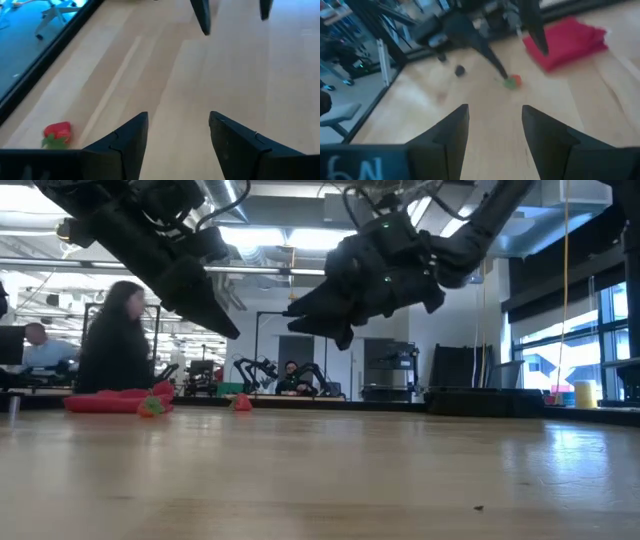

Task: Pick and placing Produce into tupperware
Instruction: Put the red strawberry into the black bin

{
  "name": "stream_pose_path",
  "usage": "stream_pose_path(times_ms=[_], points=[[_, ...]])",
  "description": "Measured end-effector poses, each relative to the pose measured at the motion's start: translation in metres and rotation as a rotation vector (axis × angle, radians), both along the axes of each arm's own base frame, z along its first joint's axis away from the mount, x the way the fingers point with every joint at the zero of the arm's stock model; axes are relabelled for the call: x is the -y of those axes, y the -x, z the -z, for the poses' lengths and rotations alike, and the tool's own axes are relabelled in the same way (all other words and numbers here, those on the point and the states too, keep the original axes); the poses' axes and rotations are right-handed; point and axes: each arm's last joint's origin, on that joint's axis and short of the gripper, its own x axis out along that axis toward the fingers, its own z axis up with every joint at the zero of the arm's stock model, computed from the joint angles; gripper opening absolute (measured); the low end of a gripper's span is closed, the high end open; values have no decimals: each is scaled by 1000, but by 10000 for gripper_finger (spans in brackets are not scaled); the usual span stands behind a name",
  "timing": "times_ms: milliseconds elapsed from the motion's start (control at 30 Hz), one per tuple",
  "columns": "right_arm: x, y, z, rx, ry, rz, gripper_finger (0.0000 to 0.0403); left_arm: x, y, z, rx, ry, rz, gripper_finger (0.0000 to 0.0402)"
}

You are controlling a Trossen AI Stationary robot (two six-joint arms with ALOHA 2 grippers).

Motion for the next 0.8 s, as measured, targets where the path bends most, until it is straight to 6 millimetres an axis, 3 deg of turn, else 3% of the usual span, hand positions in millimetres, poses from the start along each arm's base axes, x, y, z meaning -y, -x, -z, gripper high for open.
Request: stream_pose_path(times_ms=[367,567,800], points=[[-2,3,3,33,-10,4,186,3,0,0,-21,-23,61,294],[-2,4,4,13,-15,4,186,10,2,3,-48,11,77,297],[-2,4,5,2,-17,4,186,15,24,23,-321,90,-16,289]])
